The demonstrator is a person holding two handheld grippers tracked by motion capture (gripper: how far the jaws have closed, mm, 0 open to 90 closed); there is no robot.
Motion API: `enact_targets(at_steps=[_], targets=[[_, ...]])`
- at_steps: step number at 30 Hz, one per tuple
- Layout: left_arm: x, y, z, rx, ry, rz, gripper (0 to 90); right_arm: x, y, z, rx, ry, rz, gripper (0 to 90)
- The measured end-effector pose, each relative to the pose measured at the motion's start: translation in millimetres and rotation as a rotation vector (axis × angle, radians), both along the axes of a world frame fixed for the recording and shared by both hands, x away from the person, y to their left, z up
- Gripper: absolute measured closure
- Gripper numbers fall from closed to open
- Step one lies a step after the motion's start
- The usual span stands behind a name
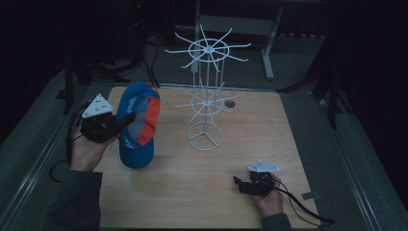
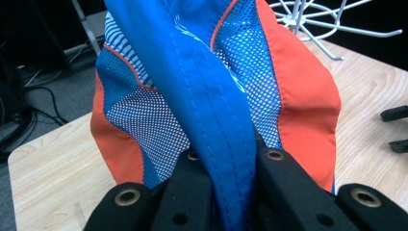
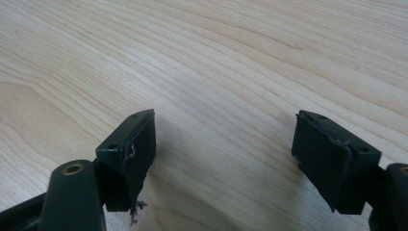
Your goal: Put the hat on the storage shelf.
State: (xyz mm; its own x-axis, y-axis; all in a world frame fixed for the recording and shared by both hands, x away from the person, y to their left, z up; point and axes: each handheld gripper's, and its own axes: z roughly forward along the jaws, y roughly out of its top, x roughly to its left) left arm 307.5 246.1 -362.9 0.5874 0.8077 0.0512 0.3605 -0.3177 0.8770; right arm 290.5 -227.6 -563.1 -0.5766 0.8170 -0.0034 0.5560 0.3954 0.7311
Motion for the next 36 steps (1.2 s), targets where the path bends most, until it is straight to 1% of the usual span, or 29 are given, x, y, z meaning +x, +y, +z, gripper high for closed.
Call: enact_targets(at_steps=[8,9,12,18,27,36], targets=[[-0.2,2.4,5.2,-0.014,-0.012,-0.001,88.8,0.0,0.1,0.0,0.001,0.0,0.0,23.4],[-0.3,2.8,6.4,-0.008,-0.012,-0.004,88.8,0.0,0.0,0.0,0.0,0.0,0.0,23.4],[-0.6,2.2,8.8,-0.015,-0.021,-0.002,88.8,0.0,0.0,0.0,0.0,0.0,0.0,23.4],[-1.0,1.3,13.0,-0.015,-0.035,-0.004,88.8,0.0,0.0,0.0,0.0,0.0,0.0,23.4],[-1.4,0.8,17.4,-0.029,-0.051,0.008,88.8,0.0,0.0,0.0,0.0,0.0,0.0,23.4],[-4.3,-1.3,25.5,-0.023,-0.078,0.015,88.8,0.0,0.0,0.0,0.0,0.0,0.0,23.4]])
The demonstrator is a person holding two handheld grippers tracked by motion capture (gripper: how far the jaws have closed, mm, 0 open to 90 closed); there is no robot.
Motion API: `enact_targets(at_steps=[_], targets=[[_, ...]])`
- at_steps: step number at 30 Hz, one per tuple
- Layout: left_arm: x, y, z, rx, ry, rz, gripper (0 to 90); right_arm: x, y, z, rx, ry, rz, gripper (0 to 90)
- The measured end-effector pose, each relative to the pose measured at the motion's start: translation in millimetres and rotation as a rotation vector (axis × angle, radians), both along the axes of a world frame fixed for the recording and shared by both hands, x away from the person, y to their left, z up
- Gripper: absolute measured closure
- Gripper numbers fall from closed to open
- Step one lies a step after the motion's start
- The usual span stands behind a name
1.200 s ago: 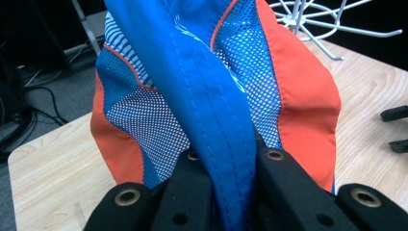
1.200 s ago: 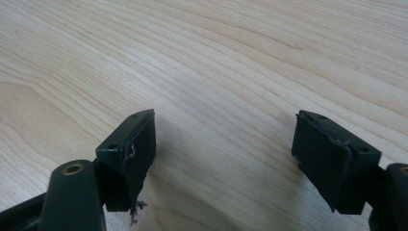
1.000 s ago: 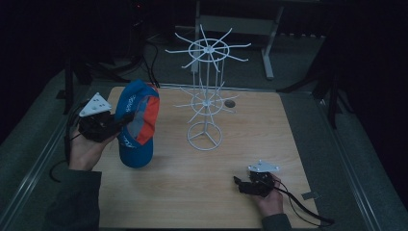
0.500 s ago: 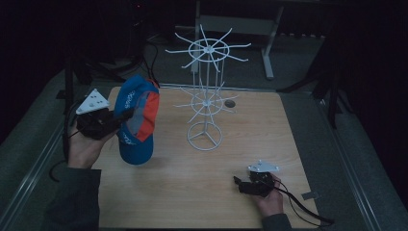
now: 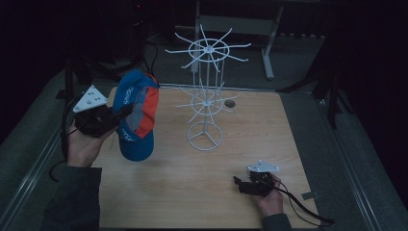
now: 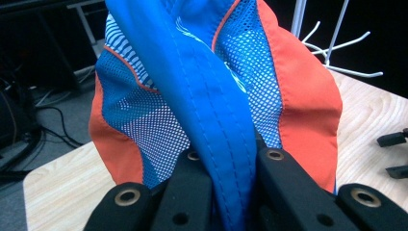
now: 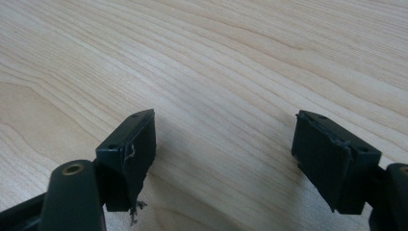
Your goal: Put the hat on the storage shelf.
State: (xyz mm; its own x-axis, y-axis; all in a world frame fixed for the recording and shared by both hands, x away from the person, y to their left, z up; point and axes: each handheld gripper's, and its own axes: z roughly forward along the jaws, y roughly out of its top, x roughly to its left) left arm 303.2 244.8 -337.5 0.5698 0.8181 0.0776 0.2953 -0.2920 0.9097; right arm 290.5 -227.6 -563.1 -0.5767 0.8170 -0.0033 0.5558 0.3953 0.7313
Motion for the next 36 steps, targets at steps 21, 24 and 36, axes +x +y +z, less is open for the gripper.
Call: enact_targets(at_steps=[21,24,36], targets=[[-4.8,0.0,10.7,-0.017,-0.047,0.028,88.8,0.0,0.0,0.0,0.001,0.0,0.0,23.4],[-5.2,-0.3,12.2,-0.022,-0.053,0.029,88.8,0.0,0.0,0.0,0.0,0.0,0.0,23.4],[-6.8,-1.7,17.0,-0.044,-0.084,0.031,88.8,0.0,0.0,0.0,0.0,0.0,0.0,23.4]])
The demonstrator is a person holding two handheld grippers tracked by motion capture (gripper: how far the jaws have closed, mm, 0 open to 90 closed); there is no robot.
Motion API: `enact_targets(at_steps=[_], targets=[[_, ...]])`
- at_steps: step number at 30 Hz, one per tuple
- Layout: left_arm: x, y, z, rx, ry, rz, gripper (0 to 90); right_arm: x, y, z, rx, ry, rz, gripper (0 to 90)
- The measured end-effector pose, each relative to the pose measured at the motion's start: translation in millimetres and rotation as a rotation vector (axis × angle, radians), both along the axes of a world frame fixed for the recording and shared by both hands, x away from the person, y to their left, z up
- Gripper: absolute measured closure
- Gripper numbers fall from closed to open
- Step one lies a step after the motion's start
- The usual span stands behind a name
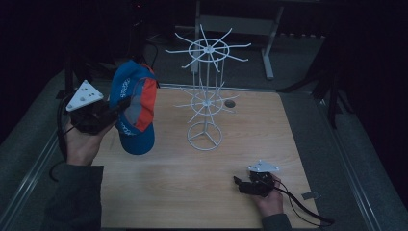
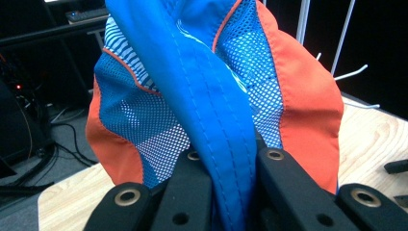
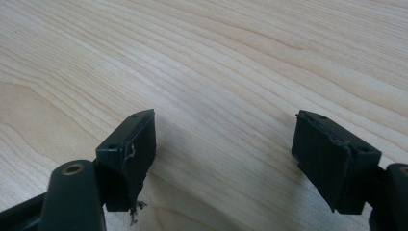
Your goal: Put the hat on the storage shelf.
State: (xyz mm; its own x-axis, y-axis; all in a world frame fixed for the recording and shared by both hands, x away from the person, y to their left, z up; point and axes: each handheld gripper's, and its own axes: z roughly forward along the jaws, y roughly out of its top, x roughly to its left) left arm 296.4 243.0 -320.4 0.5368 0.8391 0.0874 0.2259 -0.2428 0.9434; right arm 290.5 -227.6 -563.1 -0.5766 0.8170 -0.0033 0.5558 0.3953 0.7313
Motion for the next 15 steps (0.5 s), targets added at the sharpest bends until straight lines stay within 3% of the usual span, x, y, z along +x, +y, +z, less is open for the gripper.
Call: enact_targets(at_steps=[15], targets=[[0.0,0.5,6.8,-0.04,-0.026,-0.009,88.9,0.0,-0.1,0.0,-0.001,0.0,0.001,23.4]])
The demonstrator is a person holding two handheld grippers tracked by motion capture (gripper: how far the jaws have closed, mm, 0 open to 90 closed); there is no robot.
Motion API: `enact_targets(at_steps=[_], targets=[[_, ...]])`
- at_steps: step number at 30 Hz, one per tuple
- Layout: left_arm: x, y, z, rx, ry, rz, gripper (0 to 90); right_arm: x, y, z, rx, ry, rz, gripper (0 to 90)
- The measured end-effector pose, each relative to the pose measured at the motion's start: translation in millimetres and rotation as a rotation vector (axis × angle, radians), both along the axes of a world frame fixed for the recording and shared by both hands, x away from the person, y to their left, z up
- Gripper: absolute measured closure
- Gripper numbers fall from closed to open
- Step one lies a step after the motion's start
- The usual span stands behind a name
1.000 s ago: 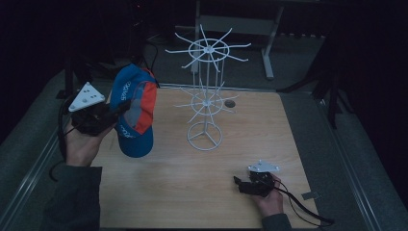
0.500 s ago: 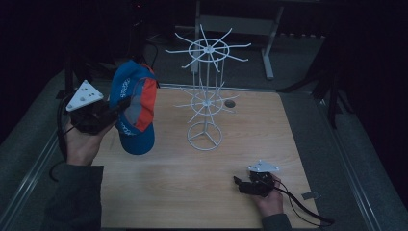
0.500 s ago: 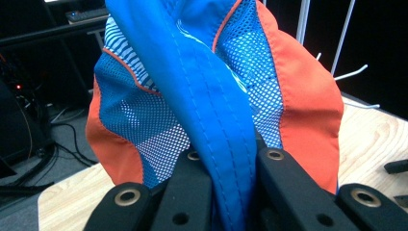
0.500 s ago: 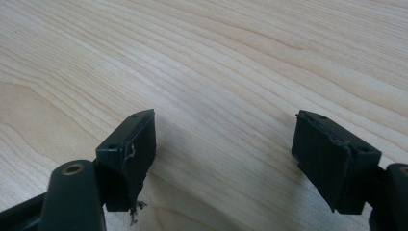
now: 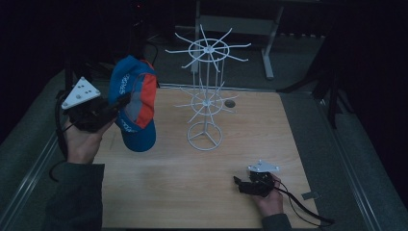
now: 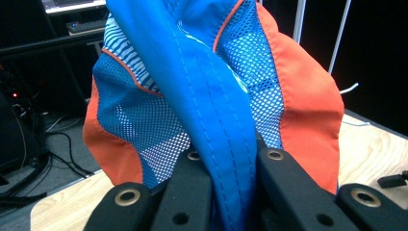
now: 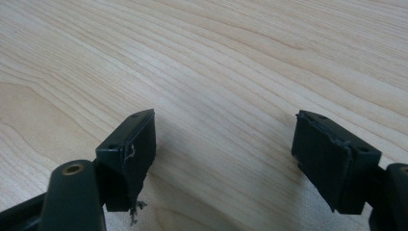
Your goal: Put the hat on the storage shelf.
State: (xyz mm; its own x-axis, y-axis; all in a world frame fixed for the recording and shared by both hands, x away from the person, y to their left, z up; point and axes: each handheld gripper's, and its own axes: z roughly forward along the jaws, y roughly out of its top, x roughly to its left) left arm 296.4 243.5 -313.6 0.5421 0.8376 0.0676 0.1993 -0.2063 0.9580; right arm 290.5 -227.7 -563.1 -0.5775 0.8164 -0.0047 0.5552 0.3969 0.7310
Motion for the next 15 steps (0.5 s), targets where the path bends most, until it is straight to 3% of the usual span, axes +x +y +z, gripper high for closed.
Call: enact_targets(at_steps=[15], targets=[[0.6,-1.8,9.1,-0.013,-0.027,0.0,88.8,0.0,0.1,0.0,0.002,0.0,-0.001,23.4]])
